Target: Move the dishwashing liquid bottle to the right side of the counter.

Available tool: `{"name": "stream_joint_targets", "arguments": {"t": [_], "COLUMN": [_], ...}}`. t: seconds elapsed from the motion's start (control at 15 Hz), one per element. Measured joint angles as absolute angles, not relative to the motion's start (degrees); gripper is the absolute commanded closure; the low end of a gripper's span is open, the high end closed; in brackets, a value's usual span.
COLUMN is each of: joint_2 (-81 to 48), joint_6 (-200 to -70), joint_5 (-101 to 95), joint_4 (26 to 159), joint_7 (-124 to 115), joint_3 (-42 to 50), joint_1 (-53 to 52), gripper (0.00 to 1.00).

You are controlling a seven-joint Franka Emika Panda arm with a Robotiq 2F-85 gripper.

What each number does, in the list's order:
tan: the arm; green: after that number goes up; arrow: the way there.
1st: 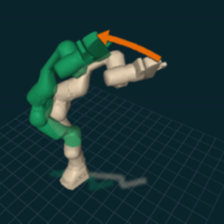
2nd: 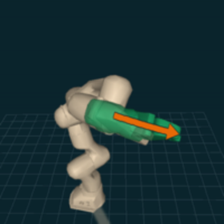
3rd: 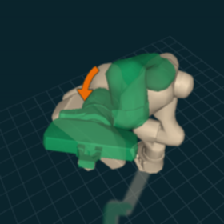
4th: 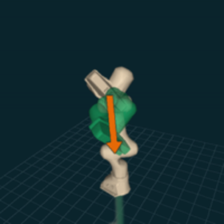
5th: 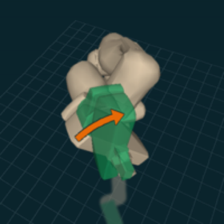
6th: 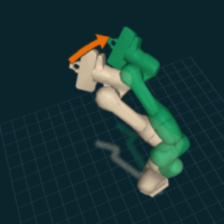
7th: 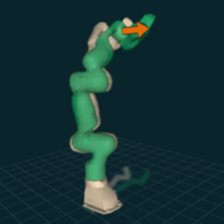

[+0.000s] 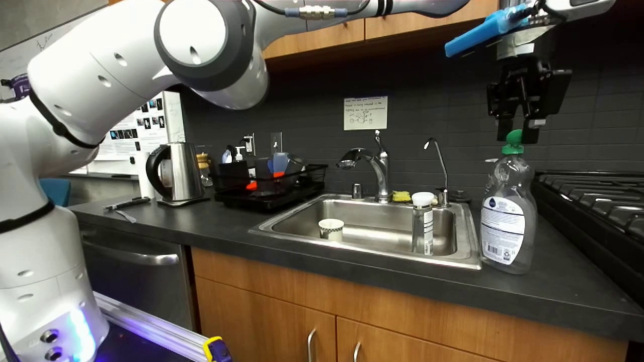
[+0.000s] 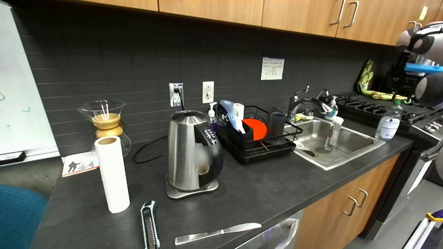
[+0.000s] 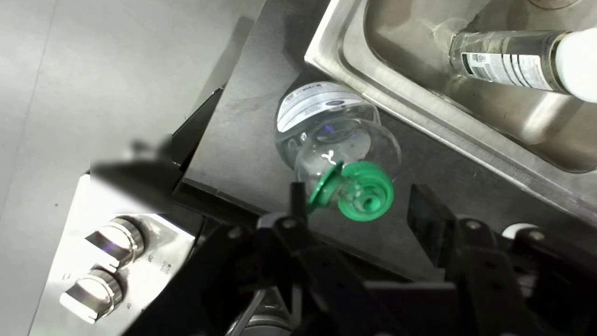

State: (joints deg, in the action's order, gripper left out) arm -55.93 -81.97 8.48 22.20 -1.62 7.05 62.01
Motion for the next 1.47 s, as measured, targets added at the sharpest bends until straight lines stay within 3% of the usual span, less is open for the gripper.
{"name": "stream_joint_targets", "arguments": {"t": [1.47], "joint_2": [-47.4], "joint_6": [-69.4], "joint_5": [8.7], "joint_4": [20.6], "joint_7": [5.5], "joint_3": [1.6], "joint_1": [61.8], "gripper": [0.66]}}
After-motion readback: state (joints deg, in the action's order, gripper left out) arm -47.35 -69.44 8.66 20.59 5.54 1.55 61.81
